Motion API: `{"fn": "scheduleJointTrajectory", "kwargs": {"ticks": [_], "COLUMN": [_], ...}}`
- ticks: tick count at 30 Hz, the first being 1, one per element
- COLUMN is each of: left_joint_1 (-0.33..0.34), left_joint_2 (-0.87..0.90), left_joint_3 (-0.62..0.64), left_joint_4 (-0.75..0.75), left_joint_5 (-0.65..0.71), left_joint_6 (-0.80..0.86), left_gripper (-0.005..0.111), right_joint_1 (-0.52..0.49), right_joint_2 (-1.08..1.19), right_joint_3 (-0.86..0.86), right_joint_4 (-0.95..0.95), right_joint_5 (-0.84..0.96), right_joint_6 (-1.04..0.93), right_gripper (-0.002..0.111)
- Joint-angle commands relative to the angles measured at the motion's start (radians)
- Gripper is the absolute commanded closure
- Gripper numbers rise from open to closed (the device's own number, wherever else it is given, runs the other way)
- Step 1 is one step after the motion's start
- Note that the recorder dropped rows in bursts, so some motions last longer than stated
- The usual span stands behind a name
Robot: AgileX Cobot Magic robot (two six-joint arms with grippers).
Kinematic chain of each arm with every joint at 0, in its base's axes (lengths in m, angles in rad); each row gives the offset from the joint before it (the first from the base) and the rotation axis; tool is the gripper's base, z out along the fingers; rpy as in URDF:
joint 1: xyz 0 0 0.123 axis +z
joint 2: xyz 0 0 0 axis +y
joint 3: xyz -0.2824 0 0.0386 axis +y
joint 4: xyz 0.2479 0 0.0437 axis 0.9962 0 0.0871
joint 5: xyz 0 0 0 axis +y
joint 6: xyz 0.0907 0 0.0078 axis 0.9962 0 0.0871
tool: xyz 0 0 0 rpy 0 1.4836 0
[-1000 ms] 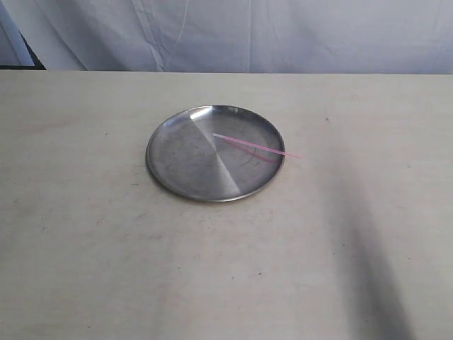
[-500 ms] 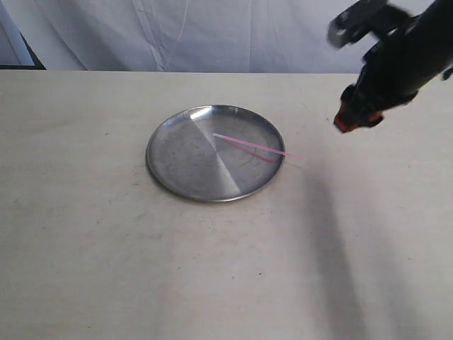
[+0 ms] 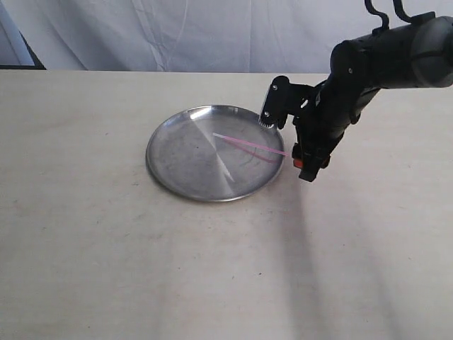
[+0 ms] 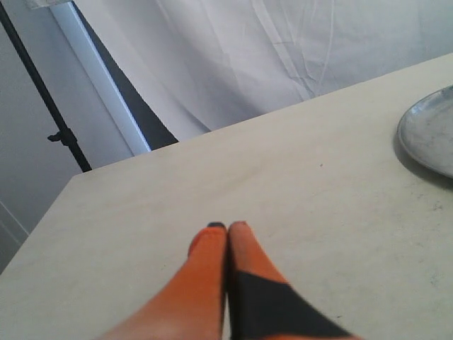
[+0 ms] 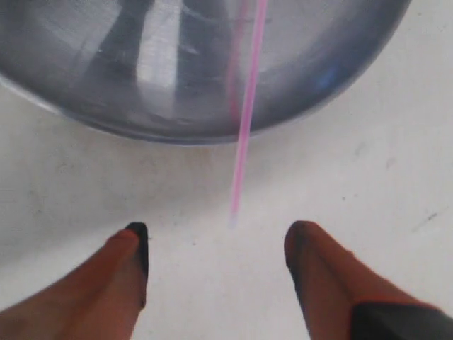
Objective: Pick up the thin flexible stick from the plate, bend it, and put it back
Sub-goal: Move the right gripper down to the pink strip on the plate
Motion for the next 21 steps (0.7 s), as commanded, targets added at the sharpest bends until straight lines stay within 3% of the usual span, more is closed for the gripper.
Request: {"fn": "scheduleJointTrajectory", "kwargs": {"ticks": [1,14,21], "left_joint_1": [-0.007,-0.007,-0.007], "left_joint_2": [-0.005,-0.005,-0.005], "left_joint_3": [0.004,0.004,0.004], "left_joint_4": [-0.002,-0.002,-0.002], "left_joint_5": [-0.007,-0.007,-0.007], "left_joint_6": [-0.005,-0.005,-0.005], "left_gripper": [0.106,0.106,0.106], "right_joint_1": [0.001,0.001,0.002], "right_joint_2": [0.000,0.000,0.000], "right_joint_3": [-0.009,-0.009,-0.009], "right_joint_4": [-0.037,-0.098,0.009], "right_joint_5": [-0.030,-0.048,0.020], "right_joint_6": [0.002,-0.046,-0.060], "right_gripper": [0.050,0.050,0.050]}}
